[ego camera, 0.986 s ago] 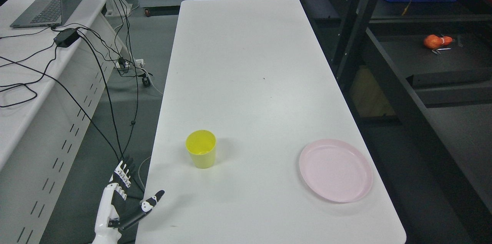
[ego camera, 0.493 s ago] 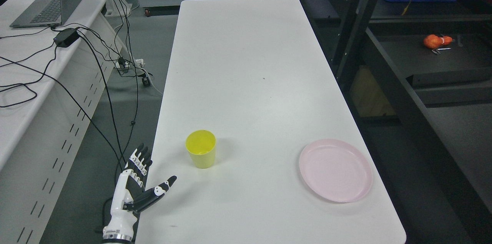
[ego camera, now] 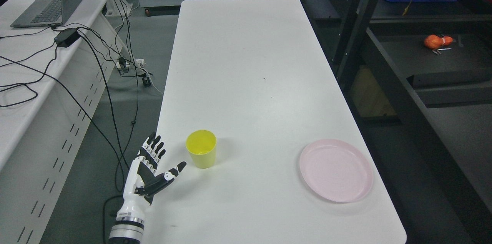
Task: Place yellow IKEA cup on middle right shelf
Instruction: 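Close the left hand fingers around the yellow cup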
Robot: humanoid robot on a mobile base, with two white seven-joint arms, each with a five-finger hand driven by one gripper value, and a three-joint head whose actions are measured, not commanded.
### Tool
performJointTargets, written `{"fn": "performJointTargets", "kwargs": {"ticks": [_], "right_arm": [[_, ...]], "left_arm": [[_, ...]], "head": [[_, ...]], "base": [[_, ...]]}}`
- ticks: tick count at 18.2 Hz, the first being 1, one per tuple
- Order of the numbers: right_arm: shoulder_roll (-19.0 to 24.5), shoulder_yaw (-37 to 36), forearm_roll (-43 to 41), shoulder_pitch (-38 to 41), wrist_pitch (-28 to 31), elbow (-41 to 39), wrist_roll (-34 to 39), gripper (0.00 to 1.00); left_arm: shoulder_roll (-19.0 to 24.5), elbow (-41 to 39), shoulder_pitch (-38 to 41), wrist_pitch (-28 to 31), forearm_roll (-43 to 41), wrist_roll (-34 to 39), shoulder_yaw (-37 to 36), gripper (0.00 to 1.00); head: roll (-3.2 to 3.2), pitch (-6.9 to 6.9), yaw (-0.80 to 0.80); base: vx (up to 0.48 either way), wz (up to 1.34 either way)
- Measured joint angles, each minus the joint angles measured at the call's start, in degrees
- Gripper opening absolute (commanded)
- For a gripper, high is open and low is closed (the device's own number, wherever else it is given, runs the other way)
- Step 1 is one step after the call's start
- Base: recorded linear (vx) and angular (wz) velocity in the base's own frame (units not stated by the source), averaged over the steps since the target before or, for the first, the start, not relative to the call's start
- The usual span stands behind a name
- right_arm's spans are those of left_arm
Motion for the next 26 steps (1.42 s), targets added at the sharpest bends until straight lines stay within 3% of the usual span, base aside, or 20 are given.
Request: {"fn": "performJointTargets", "kwargs": {"ticks": [6, 26], "right_arm": [[0.00, 0.00, 0.00, 0.01, 0.00, 0.00, 0.25, 0.99], [0.00, 0.00, 0.00, 0.00, 0.00, 0.00, 0.35, 0.99]], "left_arm": [[-0.34, 1.63, -2.51, 1.82, 0.52, -3.73, -2.56, 0.99], [-0.70, 13.16, -13.00, 5.11, 0.13, -4.09, -3.08, 0.95]], "head": [[0.00, 0.00, 0.00], [0.00, 0.00, 0.00]], "base": [[0.000, 0.00], [0.000, 0.00]]}}
